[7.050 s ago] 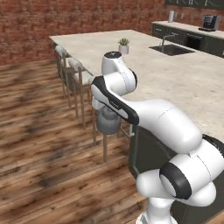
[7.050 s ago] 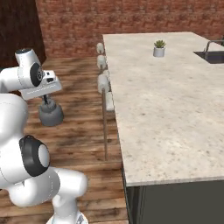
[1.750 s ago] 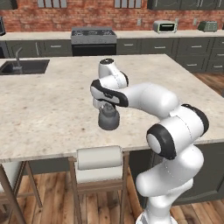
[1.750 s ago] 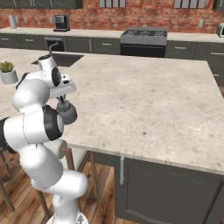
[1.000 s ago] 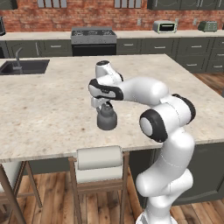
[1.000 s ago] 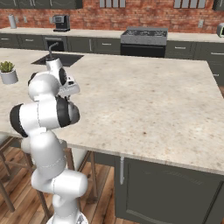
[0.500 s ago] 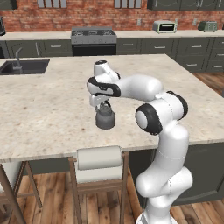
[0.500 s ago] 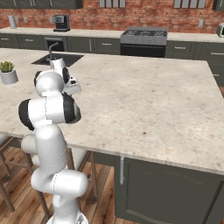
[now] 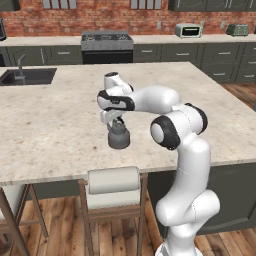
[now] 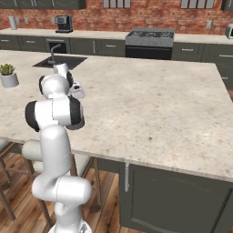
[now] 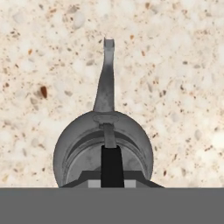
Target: The kettle is done boiling. Turn off the stove, then wait for 300 timesteps before moving the kettle to the dining table.
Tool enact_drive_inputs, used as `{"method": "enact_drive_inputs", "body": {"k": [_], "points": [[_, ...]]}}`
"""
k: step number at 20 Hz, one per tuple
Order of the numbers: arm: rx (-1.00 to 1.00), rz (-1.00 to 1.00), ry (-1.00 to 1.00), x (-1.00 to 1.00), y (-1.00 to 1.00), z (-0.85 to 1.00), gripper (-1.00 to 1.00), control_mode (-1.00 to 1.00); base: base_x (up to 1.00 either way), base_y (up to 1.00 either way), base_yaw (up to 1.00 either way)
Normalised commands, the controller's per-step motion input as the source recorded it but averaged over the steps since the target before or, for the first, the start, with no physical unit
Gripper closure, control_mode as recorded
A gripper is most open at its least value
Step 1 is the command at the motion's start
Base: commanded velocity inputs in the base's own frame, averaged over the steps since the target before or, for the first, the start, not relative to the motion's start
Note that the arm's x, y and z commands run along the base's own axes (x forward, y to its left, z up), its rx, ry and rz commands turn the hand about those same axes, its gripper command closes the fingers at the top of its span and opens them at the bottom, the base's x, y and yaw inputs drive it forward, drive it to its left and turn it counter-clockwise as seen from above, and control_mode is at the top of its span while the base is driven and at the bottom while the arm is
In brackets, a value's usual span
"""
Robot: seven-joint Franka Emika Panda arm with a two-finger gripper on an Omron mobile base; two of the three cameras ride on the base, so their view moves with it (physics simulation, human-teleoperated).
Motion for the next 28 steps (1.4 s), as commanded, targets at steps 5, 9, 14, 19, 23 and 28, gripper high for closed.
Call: {"method": "enact_drive_inputs", "body": {"k": [5, 9, 14, 19, 23, 28], "points": [[0.00, 0.00, 0.04, 0.02, 0.05, -0.16, 1.00, -1.00, 0.00, 0.00, 0.00], [0.00, -0.01, 0.03, 0.00, 0.03, -0.17, 1.00, -1.00, 0.00, 0.00, 0.00], [0.00, -0.01, 0.03, 0.00, 0.02, -0.21, 1.00, -1.00, 0.00, 0.00, 0.00], [0.00, -0.01, 0.02, 0.00, 0.05, -0.22, 1.00, -1.00, 0.00, 0.00, 0.00], [0.00, -0.01, 0.00, 0.00, 0.04, -0.21, 1.00, -1.00, 0.00, 0.00, 0.00], [0.00, -0.01, 0.00, 0.00, 0.07, -0.18, -1.00, -1.00, 0.00, 0.00, 0.00]]}}
